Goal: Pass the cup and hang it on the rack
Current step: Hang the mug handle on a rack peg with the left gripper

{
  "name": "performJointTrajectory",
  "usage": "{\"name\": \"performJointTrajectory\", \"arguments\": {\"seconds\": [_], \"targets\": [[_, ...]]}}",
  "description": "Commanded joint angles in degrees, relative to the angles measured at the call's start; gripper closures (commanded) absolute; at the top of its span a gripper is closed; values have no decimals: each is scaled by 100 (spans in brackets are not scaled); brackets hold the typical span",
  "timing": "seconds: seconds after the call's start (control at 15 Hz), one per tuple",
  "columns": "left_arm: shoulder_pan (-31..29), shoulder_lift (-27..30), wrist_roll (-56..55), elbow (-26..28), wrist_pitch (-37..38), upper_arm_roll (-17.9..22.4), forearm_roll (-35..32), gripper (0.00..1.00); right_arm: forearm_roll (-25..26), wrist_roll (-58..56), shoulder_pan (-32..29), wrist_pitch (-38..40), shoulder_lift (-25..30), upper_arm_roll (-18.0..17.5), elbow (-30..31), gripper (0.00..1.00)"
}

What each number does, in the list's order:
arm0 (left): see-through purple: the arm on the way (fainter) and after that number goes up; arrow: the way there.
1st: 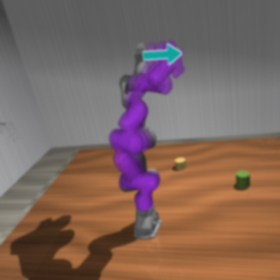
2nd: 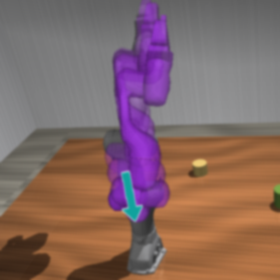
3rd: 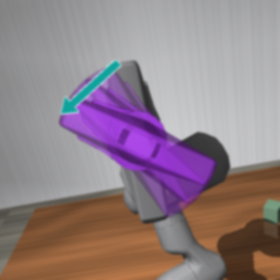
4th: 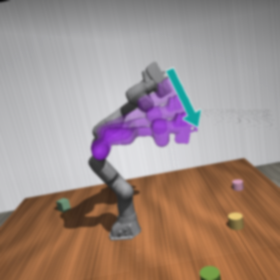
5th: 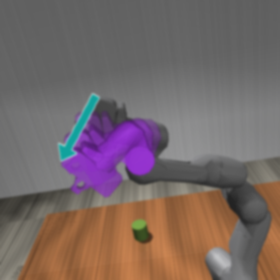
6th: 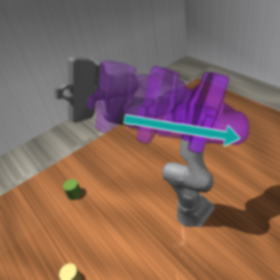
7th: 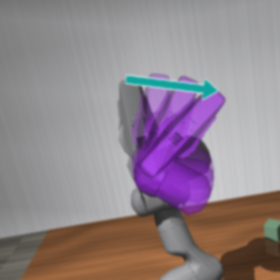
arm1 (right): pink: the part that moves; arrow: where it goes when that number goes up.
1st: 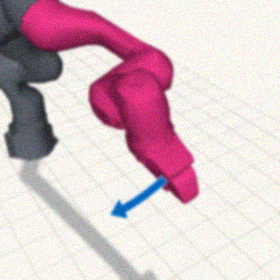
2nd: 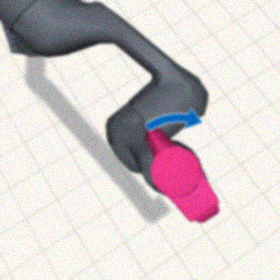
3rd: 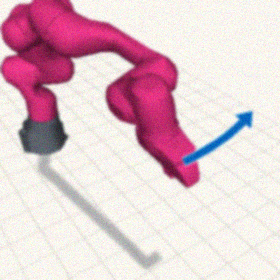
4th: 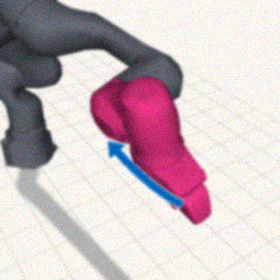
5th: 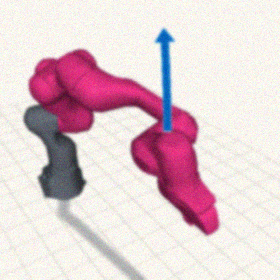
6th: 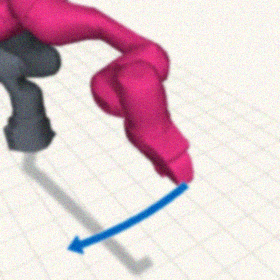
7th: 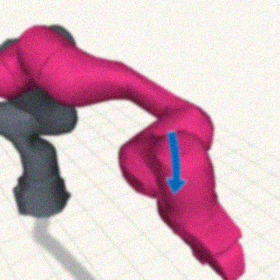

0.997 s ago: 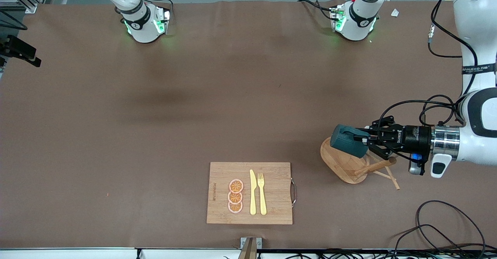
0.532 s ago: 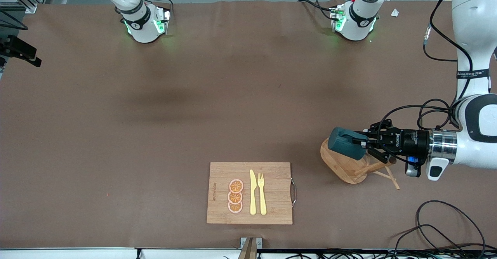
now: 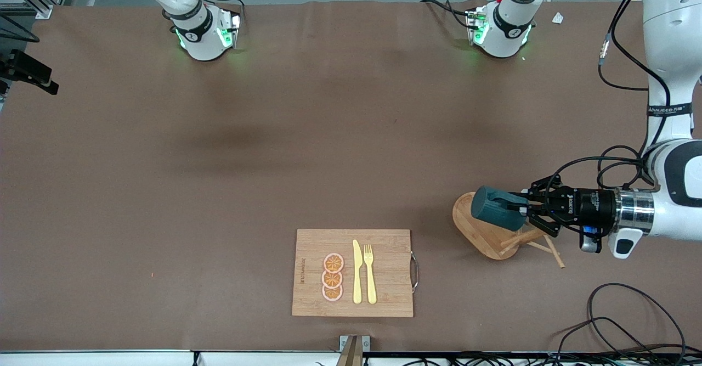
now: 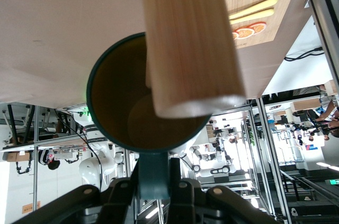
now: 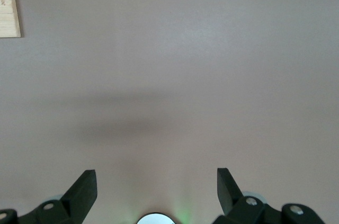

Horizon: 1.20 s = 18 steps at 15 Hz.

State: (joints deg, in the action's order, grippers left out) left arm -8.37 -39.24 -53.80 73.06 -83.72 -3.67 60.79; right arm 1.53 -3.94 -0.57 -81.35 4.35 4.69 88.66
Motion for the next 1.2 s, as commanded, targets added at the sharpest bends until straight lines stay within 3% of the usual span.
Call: {"name": "performJointTrajectory", "arguments": {"seconds": [0.0,0.73,1.13], "targets": [[-147,-57,36,-73,40,-28,135,100,93,51,-57,14,92,-65,63,0],[-402,-171,238,-64,40,-37,223,100,84,42,-57,23,92,-65,72,0],[-420,-268,300,-73,31,-37,223,93,75,42,-57,23,92,-56,72,0]]}}
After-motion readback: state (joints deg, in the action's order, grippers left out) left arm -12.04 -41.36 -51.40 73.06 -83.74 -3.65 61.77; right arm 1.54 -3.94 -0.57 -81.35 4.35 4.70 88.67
